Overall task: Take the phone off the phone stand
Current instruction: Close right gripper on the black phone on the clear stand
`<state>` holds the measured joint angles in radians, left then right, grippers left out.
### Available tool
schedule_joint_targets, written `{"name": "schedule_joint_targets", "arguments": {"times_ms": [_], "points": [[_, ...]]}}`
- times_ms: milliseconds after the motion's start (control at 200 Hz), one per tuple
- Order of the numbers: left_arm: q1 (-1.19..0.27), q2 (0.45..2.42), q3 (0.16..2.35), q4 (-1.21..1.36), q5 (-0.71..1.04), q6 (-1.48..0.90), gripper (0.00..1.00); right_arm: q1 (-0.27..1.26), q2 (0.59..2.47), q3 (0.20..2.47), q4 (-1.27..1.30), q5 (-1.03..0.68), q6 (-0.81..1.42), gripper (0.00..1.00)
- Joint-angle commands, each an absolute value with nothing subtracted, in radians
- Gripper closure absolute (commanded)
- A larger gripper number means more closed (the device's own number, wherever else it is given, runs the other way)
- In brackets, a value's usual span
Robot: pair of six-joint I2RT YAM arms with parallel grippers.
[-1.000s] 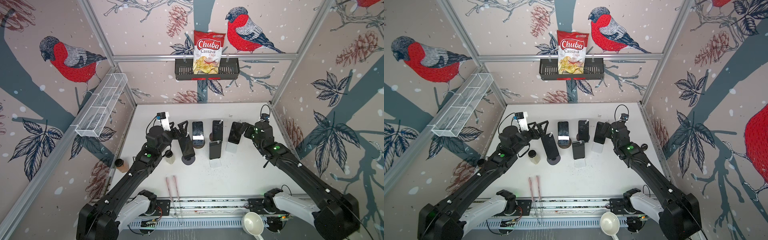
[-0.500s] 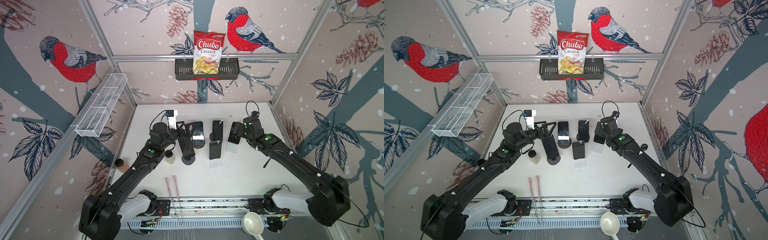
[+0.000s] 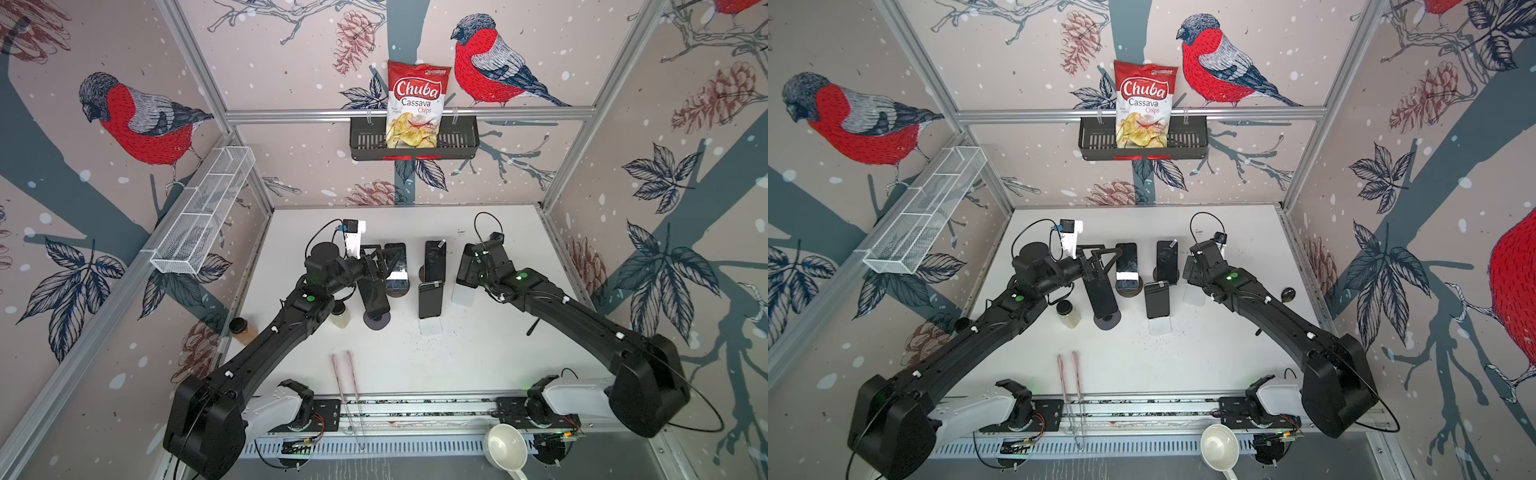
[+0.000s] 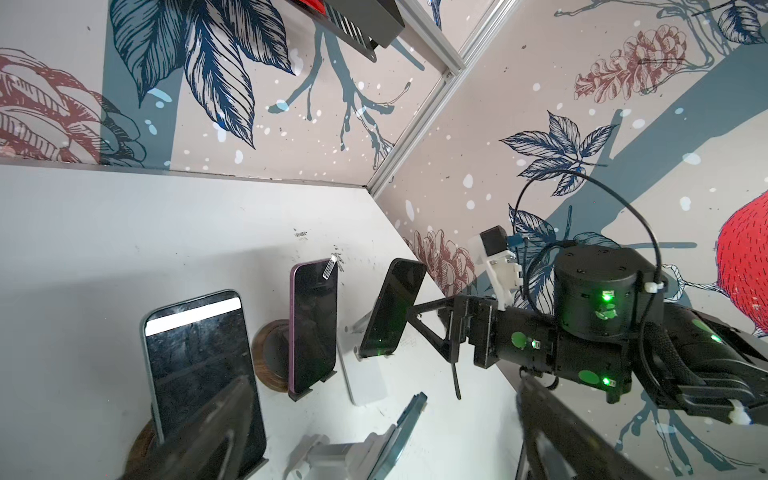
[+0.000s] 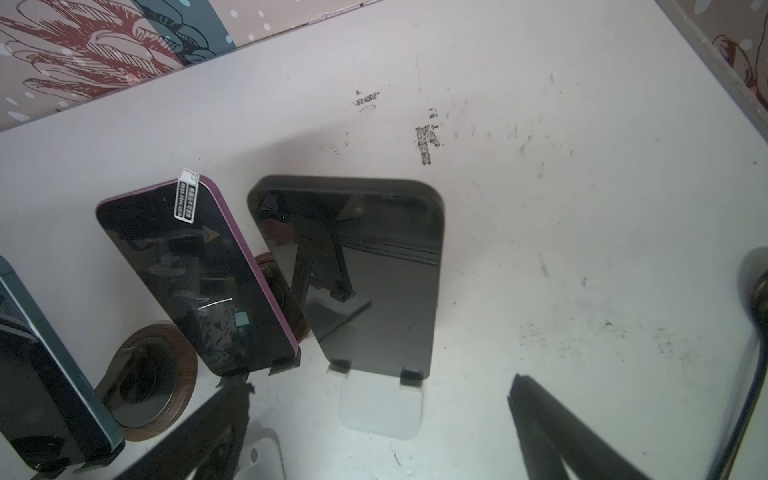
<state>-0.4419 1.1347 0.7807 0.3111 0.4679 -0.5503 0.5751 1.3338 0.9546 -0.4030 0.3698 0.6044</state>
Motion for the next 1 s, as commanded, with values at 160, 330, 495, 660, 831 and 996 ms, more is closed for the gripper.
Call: {"name": "schedule_joint_targets", "arguments": {"times_ms": [160, 330, 495, 660, 831, 996], "points": [[-0.446, 1.145, 0.775, 0.391, 0.478, -0.552, 0.02, 0.597, 1.391, 0.971, -0.407, 0.437, 0.663, 0.01], [-0.449, 1.149, 0.77, 0.401, 0.476, -0.546, 0.02, 0.602, 1.401, 0.958, -0.367, 0.45, 0.675, 0.01], [-0.449, 1.163, 0.767, 0.405, 0.481, -0.542, 0.02, 0.612, 1.415, 0.943, -0.322, 0.463, 0.674, 0.0], [-0.449, 1.168, 0.764, 0.407, 0.483, -0.538, 0.02, 0.617, 1.427, 0.931, -0.279, 0.477, 0.67, 0.02], [-0.449, 1.168, 0.759, 0.401, 0.478, -0.532, 0.02, 0.621, 1.449, 0.926, -0.242, 0.501, 0.671, 0.05], [-0.449, 1.163, 0.756, 0.39, 0.471, -0.526, 0.02, 0.626, 1.461, 0.922, -0.21, 0.518, 0.663, 0.07]]}}
